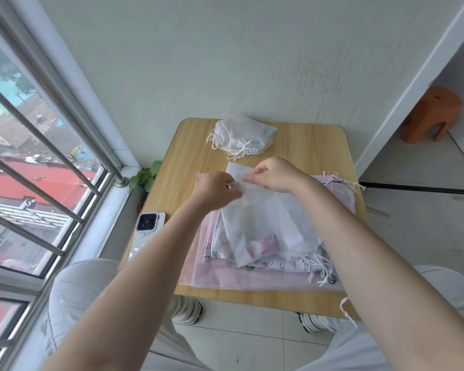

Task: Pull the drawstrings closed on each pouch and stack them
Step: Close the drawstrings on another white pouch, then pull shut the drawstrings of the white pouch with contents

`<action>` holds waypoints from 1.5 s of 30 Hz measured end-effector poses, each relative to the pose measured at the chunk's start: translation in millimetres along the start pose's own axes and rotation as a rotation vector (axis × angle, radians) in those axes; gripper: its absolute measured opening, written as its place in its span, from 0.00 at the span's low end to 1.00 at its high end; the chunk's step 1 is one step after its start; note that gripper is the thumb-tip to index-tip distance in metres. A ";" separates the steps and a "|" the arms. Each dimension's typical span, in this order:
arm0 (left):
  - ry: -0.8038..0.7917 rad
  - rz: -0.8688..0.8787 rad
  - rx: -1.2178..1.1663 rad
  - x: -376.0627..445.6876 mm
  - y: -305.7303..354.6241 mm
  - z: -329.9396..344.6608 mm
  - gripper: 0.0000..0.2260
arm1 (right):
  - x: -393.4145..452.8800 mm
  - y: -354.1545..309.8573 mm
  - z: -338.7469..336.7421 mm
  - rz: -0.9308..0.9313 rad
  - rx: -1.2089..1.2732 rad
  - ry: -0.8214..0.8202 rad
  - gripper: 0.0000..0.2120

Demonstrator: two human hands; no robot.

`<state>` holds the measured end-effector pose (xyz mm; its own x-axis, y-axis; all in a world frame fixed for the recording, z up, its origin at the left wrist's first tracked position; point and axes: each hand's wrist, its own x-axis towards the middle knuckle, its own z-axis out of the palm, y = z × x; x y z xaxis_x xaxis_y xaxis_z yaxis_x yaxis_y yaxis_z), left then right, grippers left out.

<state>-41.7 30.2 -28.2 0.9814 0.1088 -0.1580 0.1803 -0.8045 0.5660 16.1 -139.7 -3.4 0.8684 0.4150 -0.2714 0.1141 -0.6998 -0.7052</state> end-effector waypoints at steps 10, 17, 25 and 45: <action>0.229 -0.228 -0.573 74.9 14.5 -8.8 0.14 | 75.2 -16.5 -25.0 0.019 -0.373 0.356 0.08; 0.177 -0.473 -0.954 114.6 15.6 -0.6 0.04 | 105.6 -11.6 -20.7 -0.181 -0.201 0.287 0.29; 0.161 -0.182 -0.407 85.0 25.8 19.7 0.06 | 76.4 15.3 -24.0 0.024 -0.310 0.130 0.09; -0.033 0.190 0.206 21.4 56.7 43.0 0.08 | -13.0 38.8 -25.3 -0.076 -0.560 0.102 0.05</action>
<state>-13.3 -38.1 -34.2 0.9931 -0.0715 -0.0934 -0.0267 -0.9106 0.4125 21.5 -186.9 -10.7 0.8866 0.4378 -0.1491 0.3924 -0.8828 -0.2583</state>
